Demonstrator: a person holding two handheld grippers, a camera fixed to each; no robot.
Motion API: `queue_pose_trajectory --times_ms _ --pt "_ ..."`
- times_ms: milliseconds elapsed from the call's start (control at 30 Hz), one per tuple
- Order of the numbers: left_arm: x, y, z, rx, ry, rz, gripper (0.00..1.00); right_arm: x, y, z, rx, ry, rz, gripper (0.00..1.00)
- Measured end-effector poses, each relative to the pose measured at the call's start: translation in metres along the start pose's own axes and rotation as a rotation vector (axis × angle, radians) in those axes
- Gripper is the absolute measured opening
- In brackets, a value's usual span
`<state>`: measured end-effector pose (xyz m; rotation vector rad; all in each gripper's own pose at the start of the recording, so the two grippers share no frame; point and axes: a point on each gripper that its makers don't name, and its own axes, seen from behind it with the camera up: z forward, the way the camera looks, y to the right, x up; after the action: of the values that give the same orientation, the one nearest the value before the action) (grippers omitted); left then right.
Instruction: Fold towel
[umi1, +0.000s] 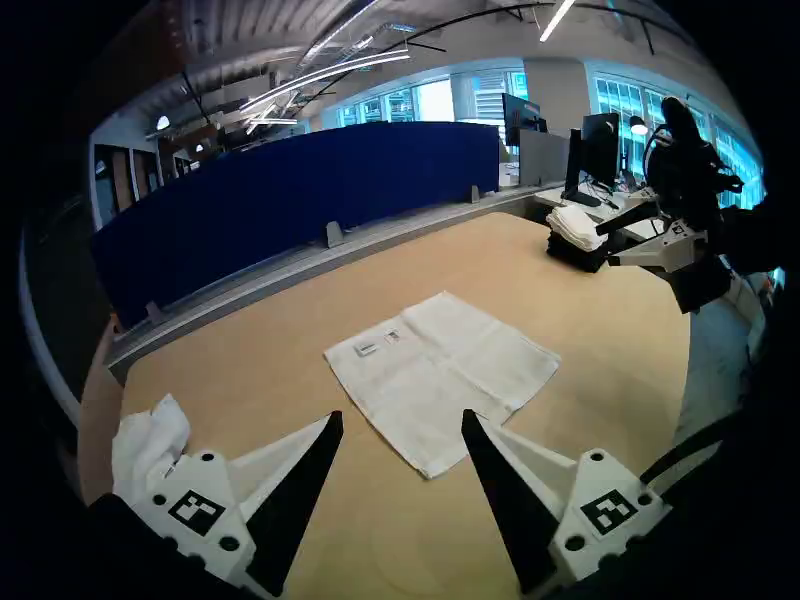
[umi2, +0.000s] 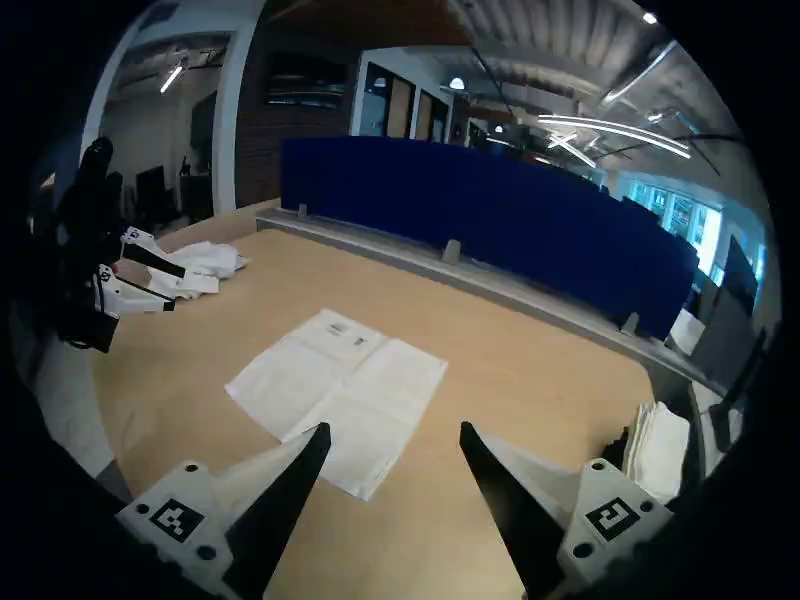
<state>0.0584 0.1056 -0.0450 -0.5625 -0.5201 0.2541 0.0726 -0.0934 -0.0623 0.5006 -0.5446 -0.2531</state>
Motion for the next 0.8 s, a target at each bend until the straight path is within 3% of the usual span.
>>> queue_pose_trajectory --times_ms 800 --pt "-0.084 0.026 0.073 -0.071 -0.125 0.025 0.88 -0.086 -0.019 0.072 0.065 -0.112 -0.007 1.0"
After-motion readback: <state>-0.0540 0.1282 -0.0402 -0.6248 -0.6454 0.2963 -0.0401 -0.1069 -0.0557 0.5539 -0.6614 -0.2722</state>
